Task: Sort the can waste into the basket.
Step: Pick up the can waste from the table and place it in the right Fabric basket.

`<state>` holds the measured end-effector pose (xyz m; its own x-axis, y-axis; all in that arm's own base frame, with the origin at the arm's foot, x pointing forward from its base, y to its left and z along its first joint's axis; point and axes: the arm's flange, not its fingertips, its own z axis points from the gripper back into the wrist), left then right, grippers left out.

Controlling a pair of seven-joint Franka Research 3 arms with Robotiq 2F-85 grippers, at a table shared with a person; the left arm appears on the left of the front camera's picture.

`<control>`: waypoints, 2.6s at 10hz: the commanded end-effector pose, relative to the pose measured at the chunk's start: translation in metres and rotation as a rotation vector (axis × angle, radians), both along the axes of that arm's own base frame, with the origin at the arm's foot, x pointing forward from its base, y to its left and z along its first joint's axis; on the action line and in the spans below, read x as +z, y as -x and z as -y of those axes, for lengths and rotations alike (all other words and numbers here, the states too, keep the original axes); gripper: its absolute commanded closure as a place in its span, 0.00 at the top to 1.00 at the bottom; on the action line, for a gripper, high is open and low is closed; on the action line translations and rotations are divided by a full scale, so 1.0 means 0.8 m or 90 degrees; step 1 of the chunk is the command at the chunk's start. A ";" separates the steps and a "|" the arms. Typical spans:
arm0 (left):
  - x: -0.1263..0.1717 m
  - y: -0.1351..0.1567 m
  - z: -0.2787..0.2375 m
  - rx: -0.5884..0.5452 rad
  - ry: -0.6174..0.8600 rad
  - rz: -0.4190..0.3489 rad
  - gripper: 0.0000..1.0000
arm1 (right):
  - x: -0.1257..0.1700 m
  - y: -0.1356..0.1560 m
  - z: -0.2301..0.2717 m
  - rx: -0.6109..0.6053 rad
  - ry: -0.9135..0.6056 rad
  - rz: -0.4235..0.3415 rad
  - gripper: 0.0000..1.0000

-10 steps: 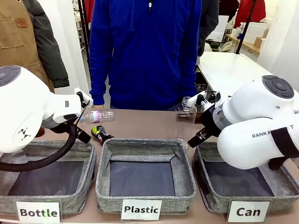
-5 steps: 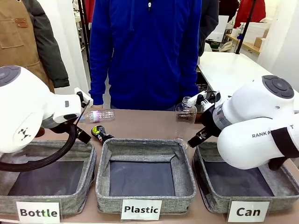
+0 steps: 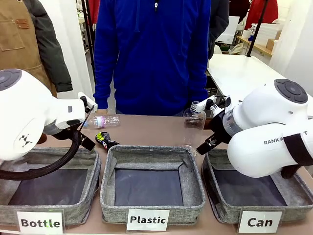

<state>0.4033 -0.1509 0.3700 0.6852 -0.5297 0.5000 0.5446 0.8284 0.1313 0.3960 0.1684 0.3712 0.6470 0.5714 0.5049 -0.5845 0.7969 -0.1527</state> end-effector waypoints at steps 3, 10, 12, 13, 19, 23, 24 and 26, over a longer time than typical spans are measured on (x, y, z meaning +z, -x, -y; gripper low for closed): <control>0.000 0.000 0.000 0.000 0.000 0.000 1.00 | 0.000 0.000 0.000 -0.001 -0.001 0.000 1.00; 0.147 0.103 -0.086 -0.012 0.223 -0.293 1.00 | 0.202 0.069 0.101 -0.120 -0.179 -0.244 1.00; 0.172 0.115 -0.181 -0.113 0.359 -0.332 1.00 | 0.228 0.071 0.178 -0.046 -0.406 -0.378 1.00; 0.184 0.107 -0.265 -0.105 0.495 -0.326 1.00 | 0.225 0.064 0.237 0.005 -0.517 -0.427 1.00; 0.109 0.107 -0.332 -0.082 0.960 -0.137 1.00 | 0.065 0.083 0.473 -0.138 -1.004 -0.406 1.00; 0.112 0.131 -0.432 -0.051 0.927 -0.180 1.00 | 0.084 0.106 0.454 -0.053 -0.905 -0.436 1.00; 0.112 0.131 -0.432 -0.051 0.927 -0.180 1.00 | 0.084 0.106 0.454 -0.053 -0.905 -0.436 1.00; 0.112 0.131 -0.432 -0.051 0.927 -0.180 1.00 | 0.084 0.106 0.454 -0.053 -0.905 -0.436 1.00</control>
<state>0.2975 0.1958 0.4604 0.8456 0.2780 0.4558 0.4434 0.1100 -0.8896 0.3150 -0.1921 0.4409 0.9723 -0.1573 0.1728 -0.1616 0.0812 0.9835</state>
